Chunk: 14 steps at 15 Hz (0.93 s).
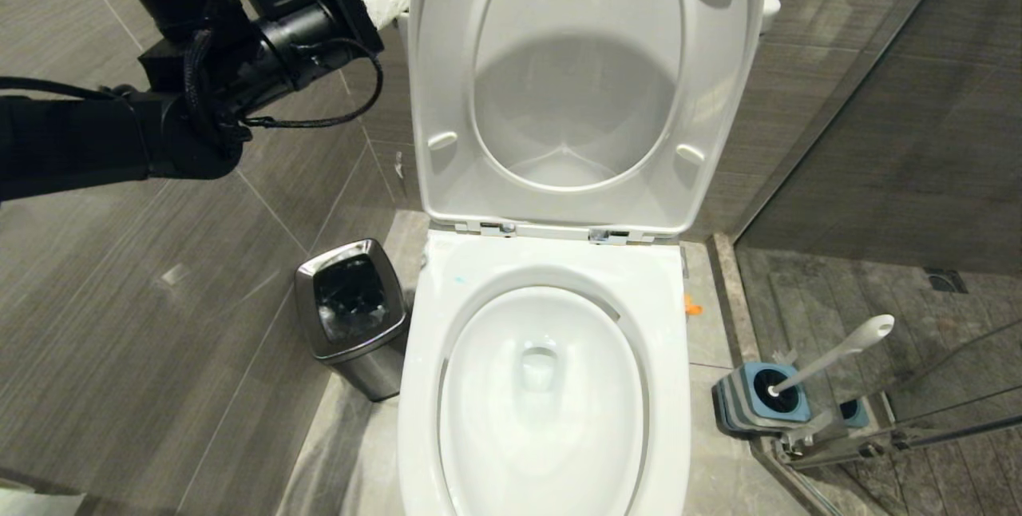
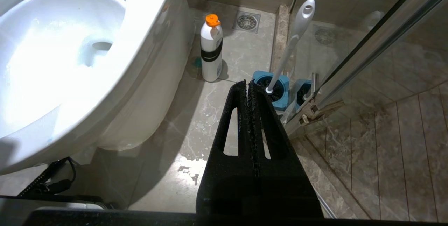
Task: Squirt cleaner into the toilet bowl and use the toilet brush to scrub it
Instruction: Close the toilet lid
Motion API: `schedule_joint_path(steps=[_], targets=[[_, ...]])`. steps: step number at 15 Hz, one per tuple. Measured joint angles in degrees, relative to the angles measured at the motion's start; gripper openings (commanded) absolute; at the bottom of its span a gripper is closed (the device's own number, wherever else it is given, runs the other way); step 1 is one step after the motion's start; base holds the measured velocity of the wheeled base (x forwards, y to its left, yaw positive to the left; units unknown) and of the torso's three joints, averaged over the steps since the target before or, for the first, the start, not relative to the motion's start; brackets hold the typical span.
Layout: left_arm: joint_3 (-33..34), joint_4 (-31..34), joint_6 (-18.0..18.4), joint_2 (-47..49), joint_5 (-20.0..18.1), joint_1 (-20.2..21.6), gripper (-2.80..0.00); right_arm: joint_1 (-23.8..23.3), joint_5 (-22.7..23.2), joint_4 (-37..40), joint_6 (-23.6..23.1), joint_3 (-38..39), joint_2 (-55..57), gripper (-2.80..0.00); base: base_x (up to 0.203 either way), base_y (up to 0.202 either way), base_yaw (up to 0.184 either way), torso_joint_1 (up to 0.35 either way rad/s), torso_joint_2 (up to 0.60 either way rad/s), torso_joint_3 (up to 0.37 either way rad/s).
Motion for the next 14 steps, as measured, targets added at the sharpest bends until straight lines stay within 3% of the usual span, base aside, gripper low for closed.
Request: schedule_joint_path(steps=[6,8,12,14], targets=[[5.1,0.2,0.2,-2.5,-12.1,2.6,-2.8,0.0,0.0,0.0,0.0,0.0,0.0,-2.8,0.0,0.0,0.0,0.0,0.0,0.0],[5.6,0.3,0.1,-2.7,-11.5,2.9,-2.8,0.0,0.0,0.0,0.0,0.0,0.0,-2.8,0.0,0.0,0.0,0.0,0.0,0.0],[5.0,0.1,2.3,-2.2,-5.1,3.1,-2.8,0.0,0.0,0.0,0.0,0.0,0.0,-2.8,0.0,0.0,0.0,0.0,0.0,0.0],[5.0,0.1,1.9,-2.2,-5.6,3.5,-2.8,0.0,0.0,0.0,0.0,0.0,0.0,-2.8,0.0,0.0,0.0,0.0,0.0,0.0]])
